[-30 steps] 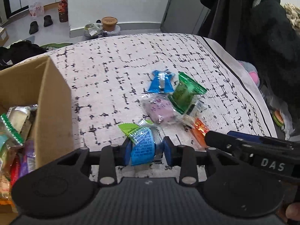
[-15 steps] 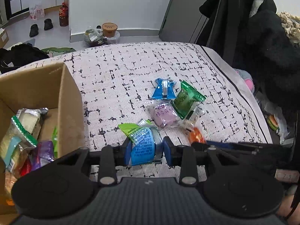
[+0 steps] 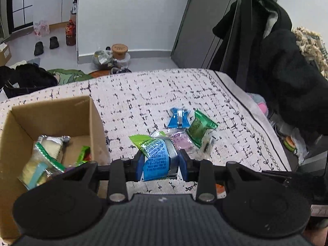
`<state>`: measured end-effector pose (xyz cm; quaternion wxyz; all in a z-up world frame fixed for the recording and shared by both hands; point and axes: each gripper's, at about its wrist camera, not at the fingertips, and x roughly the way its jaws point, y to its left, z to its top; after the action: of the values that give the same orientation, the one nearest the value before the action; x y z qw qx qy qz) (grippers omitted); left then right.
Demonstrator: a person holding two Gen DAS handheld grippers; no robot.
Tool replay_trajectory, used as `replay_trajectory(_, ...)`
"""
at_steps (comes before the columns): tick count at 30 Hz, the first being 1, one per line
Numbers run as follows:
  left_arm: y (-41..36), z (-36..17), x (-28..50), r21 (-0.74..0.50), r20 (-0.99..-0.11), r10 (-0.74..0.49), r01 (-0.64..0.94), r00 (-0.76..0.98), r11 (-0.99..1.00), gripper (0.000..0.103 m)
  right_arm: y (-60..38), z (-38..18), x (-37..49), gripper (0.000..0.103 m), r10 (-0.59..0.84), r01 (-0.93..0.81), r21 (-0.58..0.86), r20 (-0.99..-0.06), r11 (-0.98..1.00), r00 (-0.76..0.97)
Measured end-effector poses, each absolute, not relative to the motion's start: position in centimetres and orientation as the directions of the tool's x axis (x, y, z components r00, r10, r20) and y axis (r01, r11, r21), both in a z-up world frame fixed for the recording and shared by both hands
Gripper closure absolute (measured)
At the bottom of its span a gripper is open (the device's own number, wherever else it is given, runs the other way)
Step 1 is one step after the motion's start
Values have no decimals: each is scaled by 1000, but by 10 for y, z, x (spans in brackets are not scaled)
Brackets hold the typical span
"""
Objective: Organize snacks
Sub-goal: 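Carry the blue-and-green and orange candy packs over the box with both grippers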
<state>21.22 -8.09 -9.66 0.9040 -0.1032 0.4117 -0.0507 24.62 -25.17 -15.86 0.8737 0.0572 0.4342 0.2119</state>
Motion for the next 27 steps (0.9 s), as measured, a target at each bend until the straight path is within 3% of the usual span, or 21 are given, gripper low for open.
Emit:
replay_trajectory(11, -57, -79, 194, -243, -697, -176, 1, 696, 970, 69, -241, -144, 233, 91, 436, -333, 291, -702, 897, 563)
replay_trajectory(13, -52, -76, 191, -245, -690, -172, -3, 703, 969, 69, -238, -141, 231, 103, 445, -338, 297, -698, 893, 561)
replay_trajectory(23, -19, -65, 179, -252, -674, -135, -55, 727, 966, 69, -213, -132, 227, 103, 468, -382, 289, -686, 878, 557)
replay_trajectory(25, -13, -64, 176, -250, -673, -126, -64, 729, 966, 69, -210, -139, 226, 97, 463, -373, 294, -705, 880, 537)
replay_trajectory(27, -6, -64, 173, -246, -673, -113, -77, 731, 966, 69, -209, -146, 224, 74, 440, -355, 281, -720, 892, 537)
